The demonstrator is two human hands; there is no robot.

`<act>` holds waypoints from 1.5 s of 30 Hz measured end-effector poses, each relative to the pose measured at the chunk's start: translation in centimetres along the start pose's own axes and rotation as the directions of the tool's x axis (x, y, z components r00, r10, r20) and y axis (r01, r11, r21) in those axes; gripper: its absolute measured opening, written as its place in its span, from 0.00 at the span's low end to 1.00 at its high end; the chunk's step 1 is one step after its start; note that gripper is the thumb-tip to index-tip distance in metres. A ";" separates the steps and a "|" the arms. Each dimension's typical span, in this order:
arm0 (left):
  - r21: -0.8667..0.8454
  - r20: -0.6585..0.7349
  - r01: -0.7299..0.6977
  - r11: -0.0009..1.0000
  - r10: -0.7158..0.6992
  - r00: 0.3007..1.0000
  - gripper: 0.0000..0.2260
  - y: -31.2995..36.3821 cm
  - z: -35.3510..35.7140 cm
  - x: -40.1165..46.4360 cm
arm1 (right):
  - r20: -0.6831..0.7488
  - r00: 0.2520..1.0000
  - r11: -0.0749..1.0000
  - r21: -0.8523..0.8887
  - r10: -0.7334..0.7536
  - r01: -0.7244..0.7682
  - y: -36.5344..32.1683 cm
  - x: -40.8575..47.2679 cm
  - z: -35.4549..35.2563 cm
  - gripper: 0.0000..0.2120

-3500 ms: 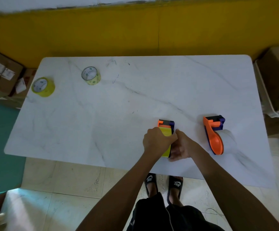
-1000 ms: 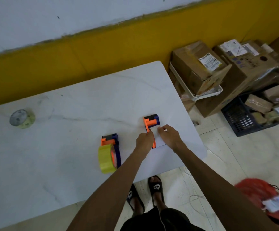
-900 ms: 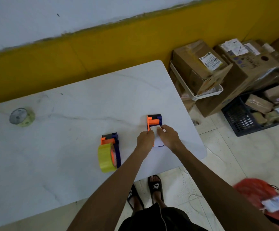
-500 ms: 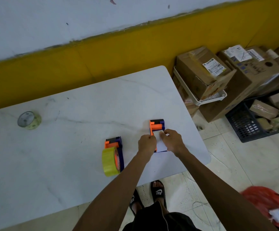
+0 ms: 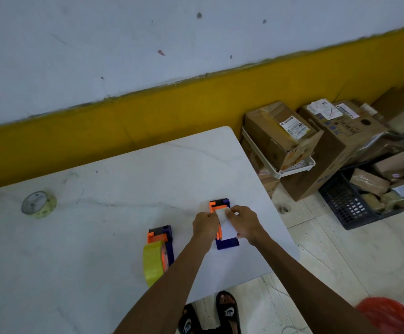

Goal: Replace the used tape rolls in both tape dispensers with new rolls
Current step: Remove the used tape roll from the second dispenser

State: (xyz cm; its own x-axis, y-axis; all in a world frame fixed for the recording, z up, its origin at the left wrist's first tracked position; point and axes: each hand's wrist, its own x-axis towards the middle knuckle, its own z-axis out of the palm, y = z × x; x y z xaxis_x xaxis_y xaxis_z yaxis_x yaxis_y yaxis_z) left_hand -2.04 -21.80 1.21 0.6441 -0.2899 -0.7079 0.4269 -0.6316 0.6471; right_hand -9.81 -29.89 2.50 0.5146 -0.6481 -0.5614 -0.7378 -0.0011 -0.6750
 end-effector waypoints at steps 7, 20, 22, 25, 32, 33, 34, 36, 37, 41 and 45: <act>-0.061 -0.003 0.028 0.998 -0.029 1.000 0.06 0.4 -0.1 0.2 | -0.011 1.000 0.999 0.043 0.006 -0.006 0.0 0.0 -0.5 0.18; -0.083 -0.018 0.029 0.996 -0.031 0.999 0.07 1.2 -0.4 0.1 | -0.027 1.000 0.999 0.050 -0.003 0.005 -0.2 0.4 -0.4 0.19; -0.079 -0.012 0.021 0.997 -0.022 1.000 0.06 1.0 -0.4 0.4 | -0.029 1.000 0.999 0.052 -0.004 0.006 -0.1 0.5 -0.4 0.18; -0.081 -0.005 0.019 0.997 -0.020 1.000 0.06 1.2 -0.4 0.3 | -0.055 0.998 0.999 0.039 0.005 -0.003 0.0 0.5 -0.6 0.19; -0.007 0.027 -0.024 1.000 0.024 0.999 0.02 0.1 -0.1 1.9 | -0.158 0.985 0.993 0.104 0.068 -0.052 1.3 0.4 -1.8 0.19; 0.004 0.031 -0.030 1.000 0.030 0.999 0.04 0.0 -0.1 1.9 | -0.182 0.981 0.992 0.110 0.073 -0.054 1.5 0.4 -2.0 0.19; 0.017 0.036 -0.038 0.999 0.037 0.999 0.05 -0.1 -0.1 1.8 | -0.202 0.976 0.991 0.119 0.077 -0.054 1.6 0.4 -2.2 0.19; 0.044 0.037 -0.054 0.998 0.052 0.998 0.02 -0.1 -0.2 1.2 | -0.230 0.971 0.990 0.136 0.072 -0.041 1.7 0.4 -2.6 0.19; 0.061 0.035 -0.065 0.996 0.063 0.997 0.02 0.0 -0.4 0.5 | -0.239 0.969 0.990 0.141 0.063 -0.029 1.6 0.5 -2.8 0.19; 0.160 0.038 -0.113 0.981 0.108 0.993 0.10 -1.5 -0.6 -0.5 | -0.261 0.965 0.988 0.156 0.038 0.004 1.3 0.4 -3.2 0.19; 0.206 0.080 -0.100 0.973 0.085 0.993 0.05 -3.6 -0.8 -0.3 | -0.260 0.965 0.987 0.158 0.029 0.013 1.2 0.2 -3.1 0.18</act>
State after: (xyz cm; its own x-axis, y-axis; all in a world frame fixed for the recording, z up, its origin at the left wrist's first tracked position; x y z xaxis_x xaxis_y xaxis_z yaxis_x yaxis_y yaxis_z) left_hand -3.27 -18.90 -0.70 0.6251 -0.3994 -0.6706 0.2200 -0.7341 0.6424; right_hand -11.89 -32.39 3.05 0.3617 -0.8235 -0.4370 -0.6530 0.1108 -0.7492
